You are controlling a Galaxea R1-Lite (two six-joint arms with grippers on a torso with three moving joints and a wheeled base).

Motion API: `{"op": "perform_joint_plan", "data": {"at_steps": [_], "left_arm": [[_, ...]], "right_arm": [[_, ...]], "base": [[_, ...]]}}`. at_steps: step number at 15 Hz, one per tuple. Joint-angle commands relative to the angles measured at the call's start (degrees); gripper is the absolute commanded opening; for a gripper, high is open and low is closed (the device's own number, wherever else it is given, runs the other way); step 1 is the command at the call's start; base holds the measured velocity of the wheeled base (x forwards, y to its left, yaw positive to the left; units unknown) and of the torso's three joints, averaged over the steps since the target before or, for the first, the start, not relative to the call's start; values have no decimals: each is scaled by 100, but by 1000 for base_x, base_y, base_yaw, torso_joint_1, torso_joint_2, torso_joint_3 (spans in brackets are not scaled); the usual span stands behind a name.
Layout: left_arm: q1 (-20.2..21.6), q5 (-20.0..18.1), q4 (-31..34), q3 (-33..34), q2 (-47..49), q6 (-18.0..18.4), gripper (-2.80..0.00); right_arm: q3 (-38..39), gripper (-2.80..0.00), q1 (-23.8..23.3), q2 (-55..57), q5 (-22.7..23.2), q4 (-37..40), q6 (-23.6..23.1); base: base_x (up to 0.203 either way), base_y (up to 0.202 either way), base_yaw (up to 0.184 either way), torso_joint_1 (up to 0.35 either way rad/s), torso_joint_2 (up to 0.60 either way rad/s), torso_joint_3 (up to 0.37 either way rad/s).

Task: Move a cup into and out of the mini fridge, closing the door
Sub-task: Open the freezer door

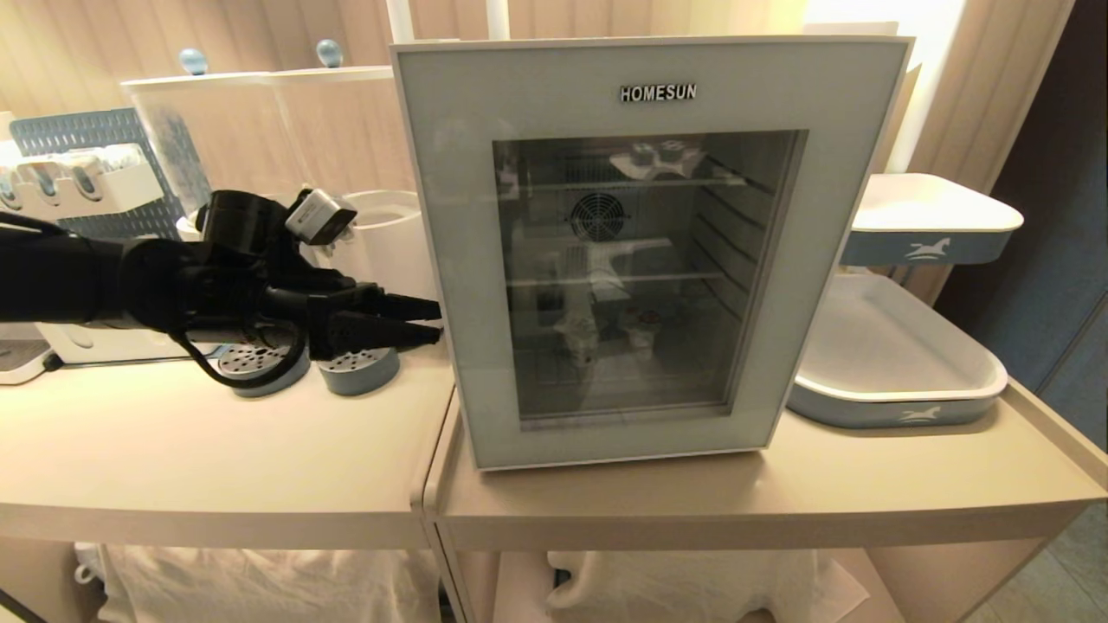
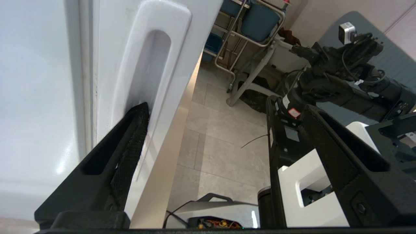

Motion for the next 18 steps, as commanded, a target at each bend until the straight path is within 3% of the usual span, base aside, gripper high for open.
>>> {"op": "perform_joint_plan", "data": {"at_steps": [1,5,11,13,15,18], "left_arm": [[-29,-94,59,393,-333,9,0],[-265,-174,48,1332,-1453,29,0],[-1418,-213,63,2916,-3738,8,0],[-1588,-160,91,3262,-4252,-22,0],[-1510,-22,92,3547,-4524,-160,0],[-508,631,111,3824,-5170,-669,0]], "right_arm": [[0,-280,2,6,1,3,-4],[0,-280,2,6,1,3,1],[0,-280,2,6,1,3,-4],[0,-280,2,6,3,3,5],[0,-280,2,6,1,3,-4],[0,-280,2,6,1,3,2]], "base": [[0,0,0,0,0,0],[0,0,0,0,0,0],[0,0,0,0,0,0],[0,0,0,0,0,0],[0,0,0,0,0,0],[0,0,0,0,0,0]]}}
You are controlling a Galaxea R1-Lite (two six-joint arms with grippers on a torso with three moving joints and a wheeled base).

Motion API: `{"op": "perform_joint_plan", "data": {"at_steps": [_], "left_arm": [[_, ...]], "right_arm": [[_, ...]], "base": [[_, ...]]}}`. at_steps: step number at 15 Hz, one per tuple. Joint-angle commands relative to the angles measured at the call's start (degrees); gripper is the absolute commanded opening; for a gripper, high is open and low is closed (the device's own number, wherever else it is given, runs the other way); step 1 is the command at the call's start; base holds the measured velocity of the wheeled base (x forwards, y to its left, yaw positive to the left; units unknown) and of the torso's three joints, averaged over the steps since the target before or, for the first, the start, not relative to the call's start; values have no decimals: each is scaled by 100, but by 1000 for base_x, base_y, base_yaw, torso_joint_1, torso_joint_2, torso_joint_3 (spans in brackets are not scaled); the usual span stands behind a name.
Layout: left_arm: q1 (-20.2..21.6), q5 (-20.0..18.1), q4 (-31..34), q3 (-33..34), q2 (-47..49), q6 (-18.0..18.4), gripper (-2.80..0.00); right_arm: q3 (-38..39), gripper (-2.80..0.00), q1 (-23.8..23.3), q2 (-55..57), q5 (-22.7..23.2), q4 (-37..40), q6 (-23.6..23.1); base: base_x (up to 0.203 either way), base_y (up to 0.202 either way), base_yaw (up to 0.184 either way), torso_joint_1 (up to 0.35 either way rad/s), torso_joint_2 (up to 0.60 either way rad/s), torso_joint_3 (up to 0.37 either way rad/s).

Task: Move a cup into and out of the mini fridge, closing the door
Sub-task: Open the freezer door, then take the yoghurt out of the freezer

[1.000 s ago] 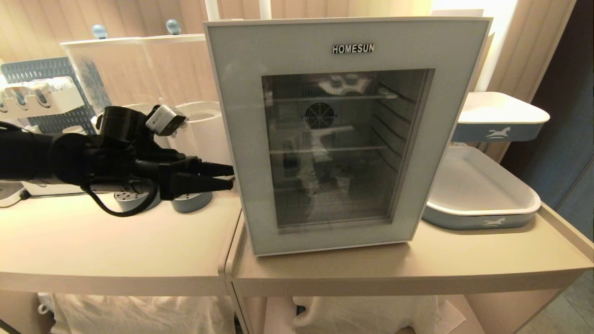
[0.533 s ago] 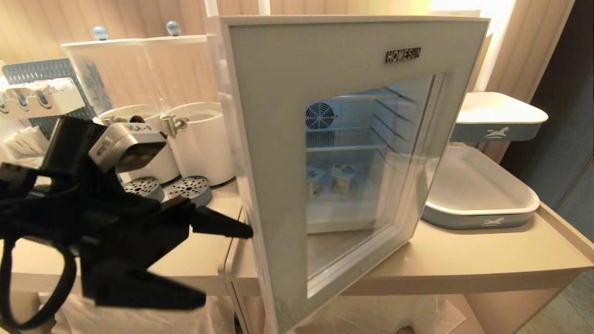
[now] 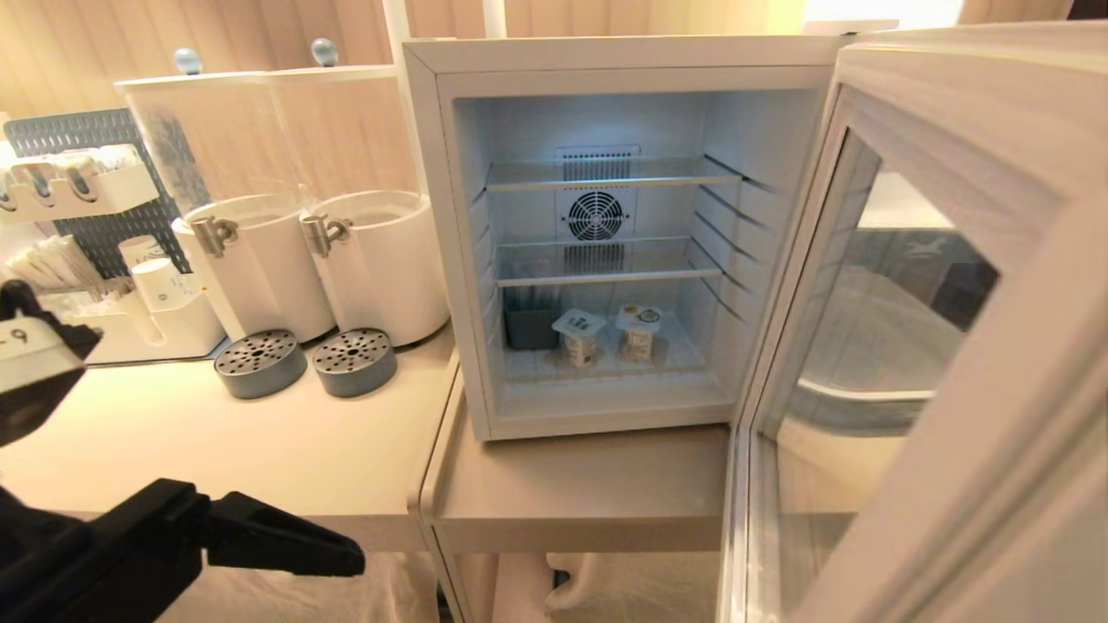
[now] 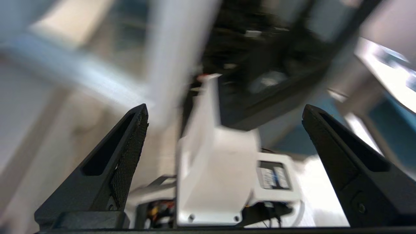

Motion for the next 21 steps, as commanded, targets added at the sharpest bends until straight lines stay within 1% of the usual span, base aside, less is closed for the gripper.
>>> {"op": "perform_joint_plan", "data": {"at_steps": [1,2,3,4,5,6,7,8,9,10,11,12,13,14,15,16,17,18,19,20,21], "left_arm": [[690,629,-17,76,-669,-587,0],[947,1422,-44,-38,-863,-1407,0],[1086,2350,-62,-266,-1068,-2226,-280],[1176,3261,-46,-446,-1255,-2676,-280],[1243,4163,16,-545,-1446,-2858,-280],[1291,5150,160,-618,-1723,-2977,-280],[1313,5859,361,-661,-2138,-3070,-280],[1329,6255,568,-689,-2589,-3164,-280],[1362,6507,827,-734,-3087,-3265,-280],[1500,6783,1297,-867,-3544,-3360,-280],[1830,7065,1881,-1097,-3837,-3452,-280],[2197,7224,2360,-1378,-4072,-3519,-280],[2351,7247,2715,-1570,-4347,-3543,-280],[2383,7076,3172,-1729,-4603,-3459,-280],[2398,6830,3657,-1871,-4672,-3298,-280],[2405,6674,4251,-2023,-4683,-3186,-280],[2408,6516,4570,-2265,-4688,-3109,-280],[2386,6213,4645,-2570,-4690,-2979,-280],[2313,5808,4726,-2891,-4689,-2749,-280],[2275,5566,5064,-3056,-4688,-2485,-280],[2263,5522,5627,-3066,-4692,-2340,-280]], "right_arm": [[2,-280,4,4,5,2,-3],[-6,-280,4,-2,4,6,-7],[2,-280,4,6,8,10,-7],[-3,-280,4,7,8,10,-3],[2,-280,4,-2,1,9,0],[2,-280,4,-2,2,2,2],[2,-280,4,-1,4,2,-3],[2,-280,4,3,4,2,2],[2,-280,4,7,8,2,2],[2,-280,4,6,3,2,2],[2,-280,4,3,8,2,2],[2,-280,4,0,8,2,-4],[2,-280,4,7,-1,2,2],[2,-280,4,7,-1,2,2],[2,-280,4,7,-1,3,2],[2,-280,4,7,-1,2,2],[2,-280,4,7,-1,10,2],[-7,-280,4,7,8,19,2],[-7,-280,4,7,8,19,2],[-7,-280,4,7,-1,10,2],[-7,-280,4,7,-1,10,2]], "base": [[0,0,0,0,0,0],[0,0,0,0,0,0],[0,0,0,0,0,0],[0,0,0,0,0,0],[0,0,0,0,0,0],[0,0,0,0,0,0],[0,0,0,0,0,0],[0,0,0,0,0,0],[0,0,0,0,0,0],[0,0,0,0,0,0],[0,0,0,0,0,0],[0,0,0,0,0,0],[0,0,0,0,0,0],[0,0,0,0,0,0],[0,0,0,0,0,0],[0,0,0,0,0,0],[0,0,0,0,0,0],[0,0,0,0,0,0],[0,0,0,0,0,0],[0,0,0,0,0,0],[0,0,0,0,0,0]]}}
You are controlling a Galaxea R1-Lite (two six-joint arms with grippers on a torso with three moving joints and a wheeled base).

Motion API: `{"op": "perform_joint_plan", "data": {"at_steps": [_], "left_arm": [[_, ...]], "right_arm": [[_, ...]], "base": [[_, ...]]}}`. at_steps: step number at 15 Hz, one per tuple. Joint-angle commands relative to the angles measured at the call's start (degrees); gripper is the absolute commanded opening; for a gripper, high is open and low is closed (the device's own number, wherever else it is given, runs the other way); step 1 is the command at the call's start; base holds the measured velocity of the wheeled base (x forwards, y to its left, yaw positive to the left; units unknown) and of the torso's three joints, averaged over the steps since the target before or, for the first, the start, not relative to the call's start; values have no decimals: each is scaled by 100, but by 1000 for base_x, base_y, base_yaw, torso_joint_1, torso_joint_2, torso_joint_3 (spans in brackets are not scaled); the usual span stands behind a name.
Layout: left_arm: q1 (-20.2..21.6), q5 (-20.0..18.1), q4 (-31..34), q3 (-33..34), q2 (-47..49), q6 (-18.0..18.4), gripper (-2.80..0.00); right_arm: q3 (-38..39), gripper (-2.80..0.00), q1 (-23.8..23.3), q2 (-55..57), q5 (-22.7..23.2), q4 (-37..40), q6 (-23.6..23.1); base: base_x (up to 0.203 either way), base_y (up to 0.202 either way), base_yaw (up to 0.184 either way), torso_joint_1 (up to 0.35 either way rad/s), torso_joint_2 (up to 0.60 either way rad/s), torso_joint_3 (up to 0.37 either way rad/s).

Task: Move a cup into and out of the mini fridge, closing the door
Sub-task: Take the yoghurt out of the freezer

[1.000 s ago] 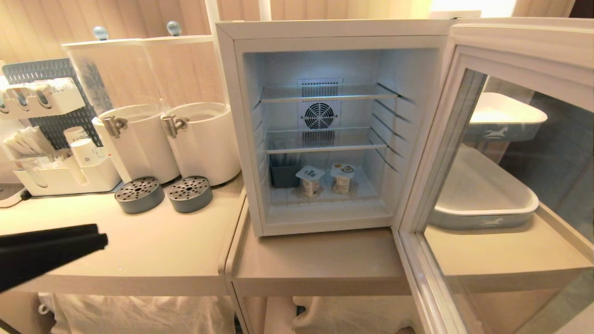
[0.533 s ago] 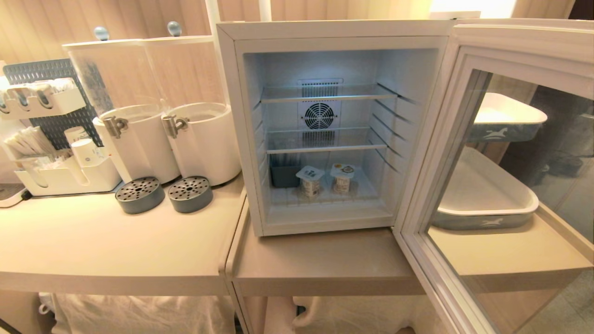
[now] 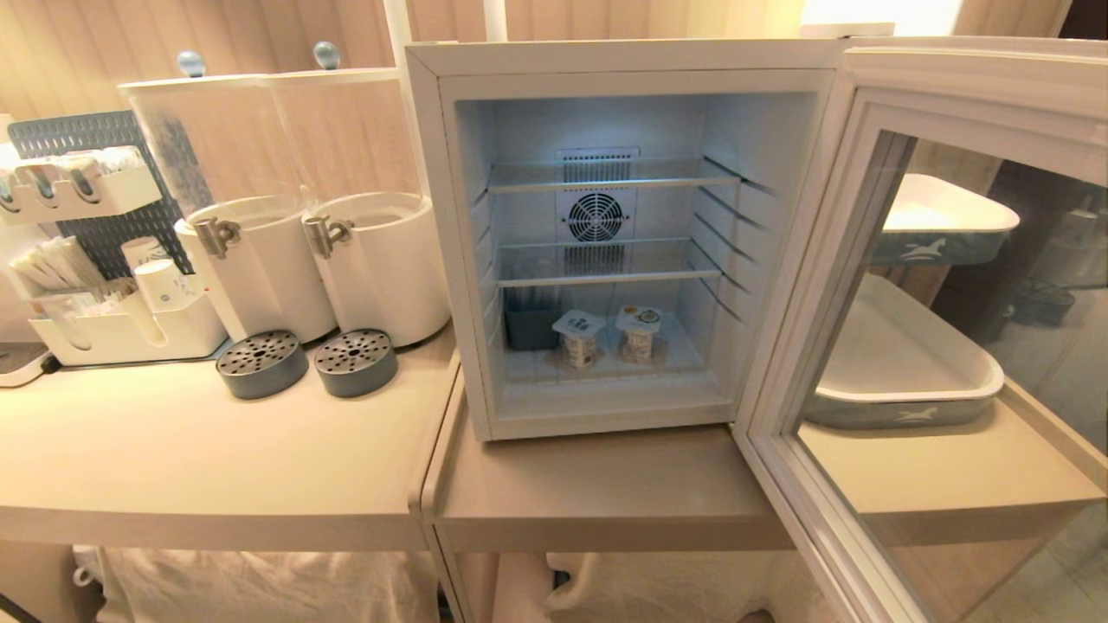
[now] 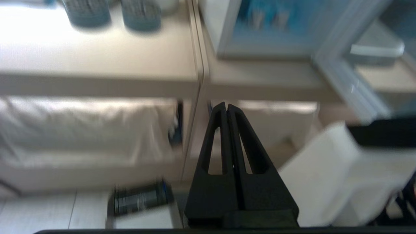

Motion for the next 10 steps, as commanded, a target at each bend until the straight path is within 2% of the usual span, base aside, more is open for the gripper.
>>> {"op": "perform_joint_plan", "data": {"at_steps": [1,4,6,7,8,9,10], "left_arm": [[-106,-83,812,-107,-11,150,-280],[-1148,7,647,-108,-138,155,-280],[-1111,154,412,543,-713,338,-280],[-1043,249,338,1175,-1164,519,-280],[-992,457,264,1736,-1425,480,-280],[-963,709,-131,2358,-1504,257,-280],[-948,1037,-925,3080,-1523,75,-280]], "right_arm": [[-3,-280,2,9,11,8,-3],[-20,-280,2,26,11,61,-3],[-20,-280,2,26,11,61,-3],[-20,-280,2,26,11,61,-3],[-20,-280,2,26,11,61,-3],[-20,-280,2,26,11,61,-3],[-20,-280,2,26,11,61,-3]], "base": [[0,0,0,0,0,0],[0,0,0,0,0,0],[0,0,0,0,0,0],[0,0,0,0,0,0],[0,0,0,0,0,0],[0,0,0,0,0,0],[0,0,0,0,0,0]]}}
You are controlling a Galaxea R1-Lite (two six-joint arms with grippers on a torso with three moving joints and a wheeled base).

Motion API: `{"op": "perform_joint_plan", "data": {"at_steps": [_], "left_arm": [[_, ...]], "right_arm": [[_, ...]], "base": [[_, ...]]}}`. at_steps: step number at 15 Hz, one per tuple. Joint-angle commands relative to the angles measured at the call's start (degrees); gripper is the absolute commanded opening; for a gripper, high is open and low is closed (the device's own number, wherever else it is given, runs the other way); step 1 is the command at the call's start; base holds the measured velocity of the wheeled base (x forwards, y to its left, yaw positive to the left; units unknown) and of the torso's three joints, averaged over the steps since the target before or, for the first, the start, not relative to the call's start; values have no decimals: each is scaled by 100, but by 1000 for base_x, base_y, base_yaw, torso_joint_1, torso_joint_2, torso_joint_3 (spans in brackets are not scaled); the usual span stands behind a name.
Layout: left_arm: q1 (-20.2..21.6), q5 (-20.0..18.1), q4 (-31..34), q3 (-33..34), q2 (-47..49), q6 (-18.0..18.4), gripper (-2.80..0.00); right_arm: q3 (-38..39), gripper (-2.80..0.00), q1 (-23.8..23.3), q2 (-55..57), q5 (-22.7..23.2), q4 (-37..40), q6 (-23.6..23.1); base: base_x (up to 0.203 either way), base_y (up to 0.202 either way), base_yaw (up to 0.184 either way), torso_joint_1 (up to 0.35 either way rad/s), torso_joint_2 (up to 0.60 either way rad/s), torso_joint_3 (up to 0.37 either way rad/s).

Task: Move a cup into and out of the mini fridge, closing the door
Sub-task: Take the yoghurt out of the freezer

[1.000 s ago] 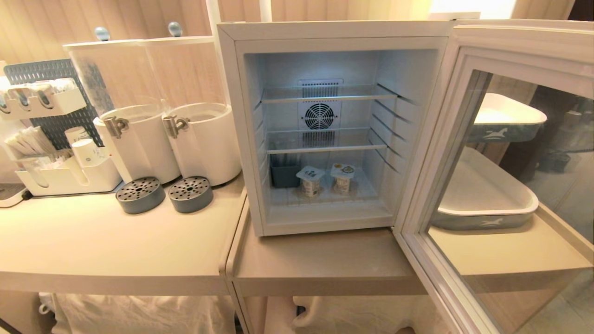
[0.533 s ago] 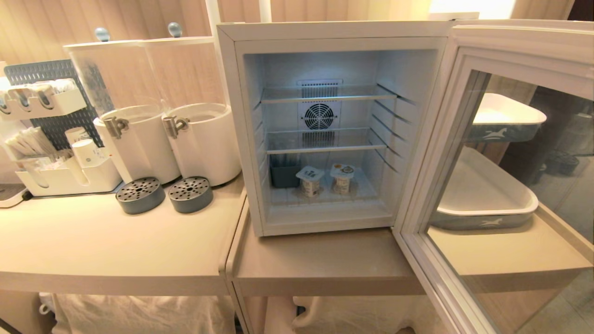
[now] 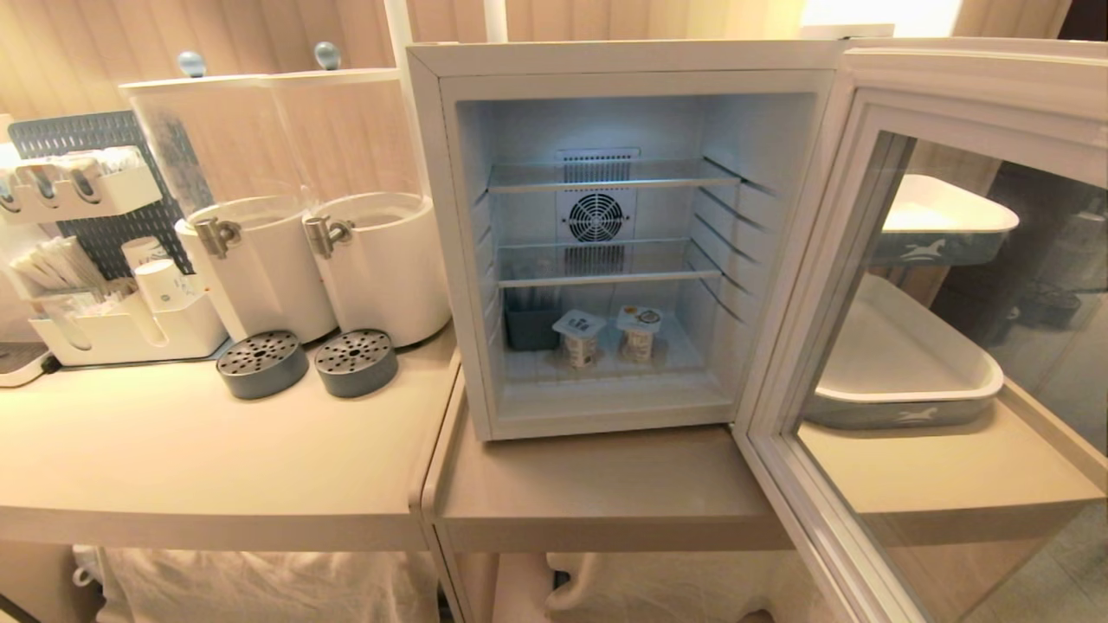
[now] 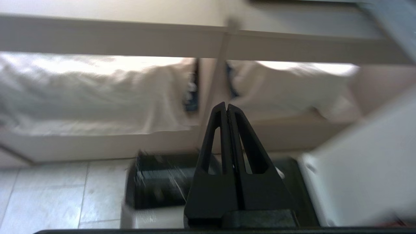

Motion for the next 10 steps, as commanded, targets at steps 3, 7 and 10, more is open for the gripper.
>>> {"op": "perform_joint_plan", "data": {"at_steps": [3,7,10], "left_arm": [[43,977,-4070,3251,-243,310,-280],[62,930,-5495,4593,-291,749,-280],[67,872,-5644,4459,-301,776,-280]], "right_arm": [[-1,-280,2,17,3,1,-3],[-1,-280,2,-1,3,-7,-3],[-1,-280,2,-1,3,1,-3]], "base": [[0,0,0,0,0,0],[0,0,0,0,0,0],[0,0,0,0,0,0]]}}
